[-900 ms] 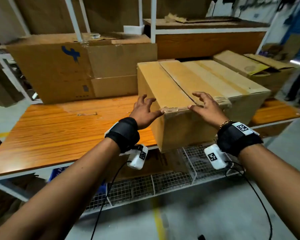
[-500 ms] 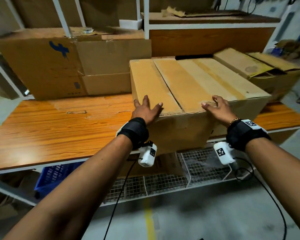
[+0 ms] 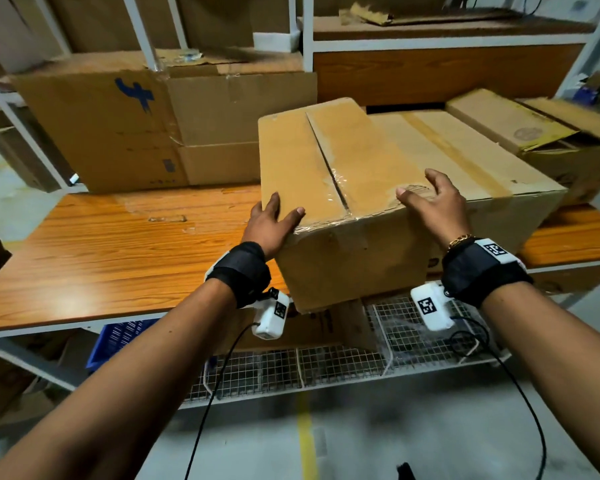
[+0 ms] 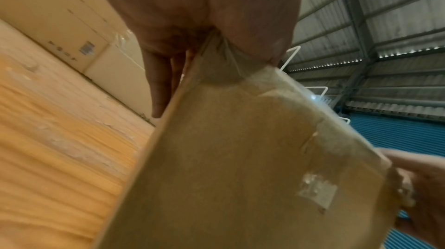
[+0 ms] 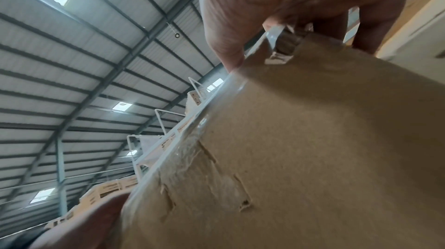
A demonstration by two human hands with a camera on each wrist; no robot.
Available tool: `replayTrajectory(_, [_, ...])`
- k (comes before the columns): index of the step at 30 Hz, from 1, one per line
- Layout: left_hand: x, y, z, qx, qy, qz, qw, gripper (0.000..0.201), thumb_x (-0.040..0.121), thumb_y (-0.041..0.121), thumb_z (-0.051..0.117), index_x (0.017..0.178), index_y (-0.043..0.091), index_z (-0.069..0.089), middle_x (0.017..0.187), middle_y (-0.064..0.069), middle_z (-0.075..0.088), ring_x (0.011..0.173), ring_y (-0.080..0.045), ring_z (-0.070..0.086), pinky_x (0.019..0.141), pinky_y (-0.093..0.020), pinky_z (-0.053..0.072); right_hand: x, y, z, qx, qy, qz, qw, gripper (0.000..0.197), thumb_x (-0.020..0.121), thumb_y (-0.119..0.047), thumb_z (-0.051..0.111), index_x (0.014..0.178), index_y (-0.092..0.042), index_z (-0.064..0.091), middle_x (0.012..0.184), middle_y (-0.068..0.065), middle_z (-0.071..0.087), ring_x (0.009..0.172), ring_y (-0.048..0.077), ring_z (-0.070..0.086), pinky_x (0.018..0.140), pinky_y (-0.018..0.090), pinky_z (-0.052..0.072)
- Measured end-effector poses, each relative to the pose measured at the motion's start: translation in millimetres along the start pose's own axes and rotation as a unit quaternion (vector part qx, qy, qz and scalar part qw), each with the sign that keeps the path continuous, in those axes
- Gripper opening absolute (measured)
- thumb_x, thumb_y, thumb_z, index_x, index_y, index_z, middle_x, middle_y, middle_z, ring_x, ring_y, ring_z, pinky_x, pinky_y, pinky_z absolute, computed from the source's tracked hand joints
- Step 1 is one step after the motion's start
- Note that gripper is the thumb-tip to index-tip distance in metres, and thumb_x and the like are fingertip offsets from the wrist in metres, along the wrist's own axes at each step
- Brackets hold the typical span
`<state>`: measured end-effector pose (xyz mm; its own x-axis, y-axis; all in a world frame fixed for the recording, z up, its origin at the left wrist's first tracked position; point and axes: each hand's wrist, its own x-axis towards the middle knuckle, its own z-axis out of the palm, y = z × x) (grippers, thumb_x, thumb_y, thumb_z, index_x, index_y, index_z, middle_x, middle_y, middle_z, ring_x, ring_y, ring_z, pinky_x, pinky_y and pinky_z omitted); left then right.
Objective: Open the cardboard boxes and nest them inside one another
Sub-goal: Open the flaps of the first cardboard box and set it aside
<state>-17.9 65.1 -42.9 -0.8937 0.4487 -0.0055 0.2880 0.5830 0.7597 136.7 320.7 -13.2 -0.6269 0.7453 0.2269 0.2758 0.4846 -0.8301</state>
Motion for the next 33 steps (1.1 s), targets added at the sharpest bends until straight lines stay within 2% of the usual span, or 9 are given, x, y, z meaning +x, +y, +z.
replayTrajectory(4, [-2.7, -30.2, -23.9, -0.007, -0.002, -0.015, 1.000, 0.085, 0.084, 0.072, 0.041, 0.154, 0.029, 0.021, 0.157, -0.012, 0.024, 0.143, -0.032, 0.027, 0.113, -0.040, 0.025, -13.9, -41.5, 15.6, -0.018, 0.001, -0.053, 0.998, 0.054, 0.091, -0.048, 0.060, 0.142, -0.035, 0.049, 0.146, -0.005, 0.052, 0.123, 0.017, 0.053, 0.104, 0.035, 0.041])
replayTrajectory(9, [-5.3, -44.2, -51.5, 0.093, 0.008, -0.005, 0.996, 0.072, 0.092, 0.068, 0.028, 0.148, 0.024, 0.034, 0.160, -0.016, 0.014, 0.146, -0.036, 0.016, 0.117, -0.048, 0.020, -37.6, -103.3, 50.3, -0.100, -0.040, -0.145, 0.984, 0.031, 0.098, -0.038, 0.050, 0.126, -0.037, 0.062, 0.155, -0.008, 0.041, 0.133, 0.019, 0.047, 0.100, 0.032, 0.037])
replayTrajectory(12, [-11.5, -25.5, -69.0, 0.052, 0.017, 0.074, 0.996, 0.084, 0.084, 0.081, 0.016, 0.150, 0.030, 0.030, 0.161, -0.006, 0.018, 0.148, -0.026, 0.015, 0.119, -0.046, 0.017, -56.0, -140.2, 75.2, -0.185, -0.067, -0.183, 0.963, 0.036, 0.097, -0.048, 0.045, 0.131, -0.041, 0.056, 0.159, -0.009, 0.033, 0.130, 0.025, 0.049, 0.099, 0.039, 0.044])
replayTrajectory(16, [-22.2, 5.9, -91.6, -0.102, 0.029, 0.172, 0.979, 0.066, 0.093, 0.064, 0.028, 0.150, 0.031, 0.032, 0.158, -0.001, 0.029, 0.146, -0.016, 0.023, 0.119, -0.034, 0.018, -81.2, -170.5, 110.1, -0.214, -0.109, -0.235, 0.942, 0.059, 0.095, -0.056, 0.036, 0.151, -0.041, 0.024, 0.154, -0.003, 0.042, 0.122, 0.032, 0.055, 0.092, 0.045, 0.049])
replayTrajectory(18, [-25.4, 8.7, -103.4, -0.110, 0.054, 0.160, 0.980, 0.068, 0.088, 0.071, 0.030, 0.148, 0.040, 0.031, 0.156, 0.000, 0.033, 0.143, -0.016, 0.030, 0.117, -0.039, 0.025, -89.2, -172.2, 124.4, -0.166, -0.174, -0.250, 0.938, 0.068, 0.092, -0.063, 0.026, 0.154, -0.036, 0.023, 0.154, -0.002, 0.042, 0.129, 0.028, 0.051, 0.100, 0.047, 0.046])
replayTrajectory(20, [-25.3, -3.3, -117.1, -0.038, 0.096, 0.134, 0.986, 0.067, 0.086, 0.071, 0.037, 0.145, 0.039, 0.037, 0.151, -0.003, 0.040, 0.137, -0.019, 0.039, 0.112, -0.038, 0.033, -96.0, -162.2, 133.9, -0.174, -0.218, -0.260, 0.924, 0.071, 0.092, -0.070, 0.017, 0.154, -0.036, 0.027, 0.160, -0.006, 0.031, 0.146, 0.018, 0.032, 0.117, 0.048, 0.028])
replayTrajectory(25, [-23.0, -59.1, -145.9, 0.056, 0.120, 0.090, 0.987, 0.064, 0.083, 0.061, 0.041, 0.138, 0.031, 0.053, 0.144, -0.007, 0.049, 0.133, -0.025, 0.044, 0.108, -0.040, 0.037, -101.7, -119.8, 130.2, -0.292, -0.157, -0.181, 0.926, 0.069, 0.092, -0.075, 0.014, 0.153, -0.044, 0.024, 0.165, -0.008, 0.015, 0.152, 0.021, 0.012, 0.120, 0.051, 0.007])
replayTrajectory(28, [-30.6, -77.1, -146.8, 0.062, 0.096, 0.062, 0.992, 0.061, 0.086, 0.057, 0.042, 0.142, 0.033, 0.048, 0.145, -0.011, 0.046, 0.134, -0.030, 0.041, 0.109, -0.040, 0.035, -96.5, -106.2, 128.0, -0.222, -0.135, -0.095, 0.961, 0.072, 0.088, -0.079, 0.022, 0.151, -0.045, 0.029, 0.165, -0.004, 0.015, 0.149, 0.029, 0.021, 0.117, 0.053, 0.019])
replayTrajectory(33, [-31.0, -76.5, -137.9, 0.104, 0.105, 0.024, 0.989, 0.054, 0.093, 0.052, 0.038, 0.145, 0.041, 0.037, 0.150, -0.015, 0.038, 0.136, -0.034, 0.038, 0.108, -0.042, 0.030, -93.0, -96.8, 130.6, 0.004, -0.131, -0.049, 0.990, 0.068, 0.088, -0.065, 0.054, 0.149, -0.039, 0.039, 0.156, -0.005, 0.037, 0.139, 0.021, 0.039, 0.112, 0.045, 0.037])
